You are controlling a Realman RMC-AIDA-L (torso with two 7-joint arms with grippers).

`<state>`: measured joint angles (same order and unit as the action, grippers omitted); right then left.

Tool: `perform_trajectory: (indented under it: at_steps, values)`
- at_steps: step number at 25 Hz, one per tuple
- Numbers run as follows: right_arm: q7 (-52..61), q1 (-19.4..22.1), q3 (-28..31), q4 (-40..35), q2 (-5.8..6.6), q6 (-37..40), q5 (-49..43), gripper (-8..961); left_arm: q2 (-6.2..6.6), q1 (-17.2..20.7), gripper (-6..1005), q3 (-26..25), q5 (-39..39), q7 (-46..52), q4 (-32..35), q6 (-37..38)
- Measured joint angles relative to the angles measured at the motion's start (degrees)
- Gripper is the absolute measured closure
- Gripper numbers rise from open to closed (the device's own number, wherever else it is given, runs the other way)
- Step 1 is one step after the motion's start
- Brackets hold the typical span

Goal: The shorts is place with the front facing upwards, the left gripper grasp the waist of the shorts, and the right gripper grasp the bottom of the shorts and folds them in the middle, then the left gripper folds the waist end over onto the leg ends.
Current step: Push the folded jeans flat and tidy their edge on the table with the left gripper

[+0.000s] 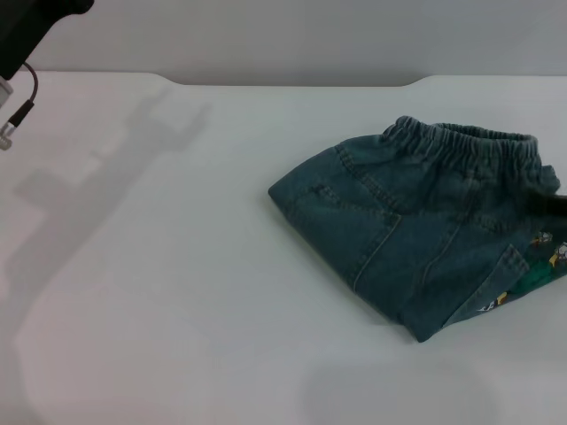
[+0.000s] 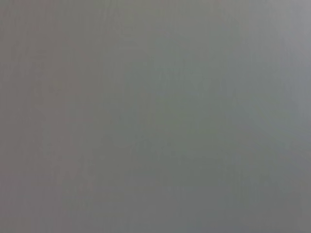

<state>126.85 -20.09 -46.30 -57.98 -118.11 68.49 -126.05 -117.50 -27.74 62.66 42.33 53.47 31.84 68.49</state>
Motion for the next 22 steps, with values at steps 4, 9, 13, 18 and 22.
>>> perform_trajectory:
  at_steps: [4, 9, 13, 18, 22]
  values:
    - [0.3, 0.9, 0.8, -2.9, -0.17, 2.2, 0.3, 592, -0.02, -0.2, 197, 0.0, 0.0, 0.1, 0.7, -0.4]
    - [0.2, 1.1, 3.8, -4.2, -0.19, 5.6, 0.6, 510, -0.01, -0.2, 197, 0.0, -0.1, 0.4, 1.5, -1.0]
    - [-0.4, 1.6, 7.7, -6.8, -0.19, 10.2, 1.4, 493, 0.0, -0.2, 197, 0.0, -0.1, 0.6, 2.1, -1.4]
    - [-2.2, 2.5, 12.1, -9.7, -0.19, 16.1, 5.6, 493, -0.06, -0.6, 197, 0.0, 0.0, 0.6, 2.3, -1.8]
    - [-2.6, 3.0, 14.4, -12.5, -0.19, 18.6, 7.5, 493, -0.08, -0.8, 197, 0.0, 0.2, 0.7, 2.3, -2.0]
